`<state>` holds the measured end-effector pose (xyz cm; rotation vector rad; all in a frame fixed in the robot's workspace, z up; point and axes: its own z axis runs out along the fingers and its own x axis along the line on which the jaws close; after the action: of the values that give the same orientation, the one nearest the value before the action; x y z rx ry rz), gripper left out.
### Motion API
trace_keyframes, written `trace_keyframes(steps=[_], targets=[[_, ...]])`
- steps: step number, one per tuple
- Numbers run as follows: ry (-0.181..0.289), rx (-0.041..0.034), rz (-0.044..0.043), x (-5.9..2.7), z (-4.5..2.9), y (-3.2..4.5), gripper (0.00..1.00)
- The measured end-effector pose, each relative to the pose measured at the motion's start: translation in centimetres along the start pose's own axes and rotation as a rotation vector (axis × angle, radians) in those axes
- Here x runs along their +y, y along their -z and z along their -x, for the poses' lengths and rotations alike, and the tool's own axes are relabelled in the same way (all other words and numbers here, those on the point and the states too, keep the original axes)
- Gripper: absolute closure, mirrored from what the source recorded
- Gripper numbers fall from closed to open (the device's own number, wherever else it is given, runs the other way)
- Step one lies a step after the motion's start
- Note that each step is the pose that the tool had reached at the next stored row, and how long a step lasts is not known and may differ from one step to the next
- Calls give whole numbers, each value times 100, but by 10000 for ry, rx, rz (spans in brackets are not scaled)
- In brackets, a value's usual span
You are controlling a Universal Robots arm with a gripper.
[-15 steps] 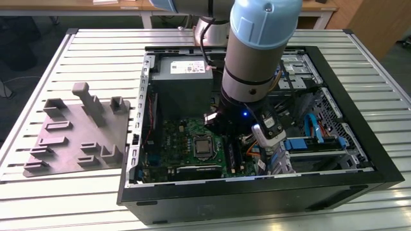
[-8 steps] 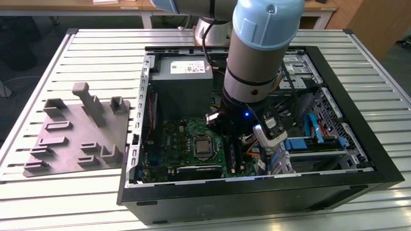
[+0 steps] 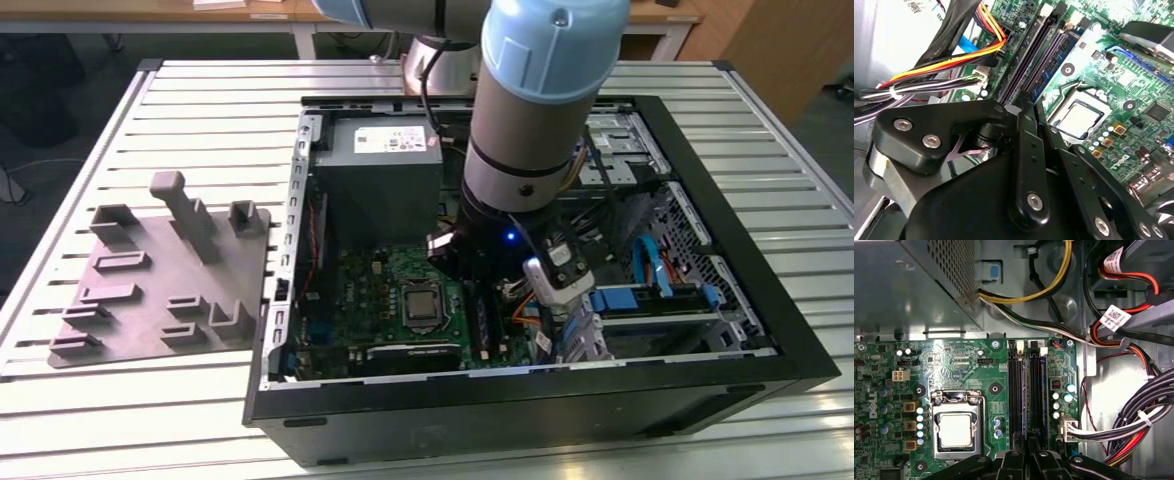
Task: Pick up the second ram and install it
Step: 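Insert the second ram into the second slot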
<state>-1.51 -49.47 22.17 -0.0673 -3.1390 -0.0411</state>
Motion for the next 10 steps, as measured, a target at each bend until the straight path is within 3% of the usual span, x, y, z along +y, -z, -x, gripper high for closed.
trace_keyframes(steps=[10], targets=[[-34, -1, -1, 9, -6, -25, 86]])
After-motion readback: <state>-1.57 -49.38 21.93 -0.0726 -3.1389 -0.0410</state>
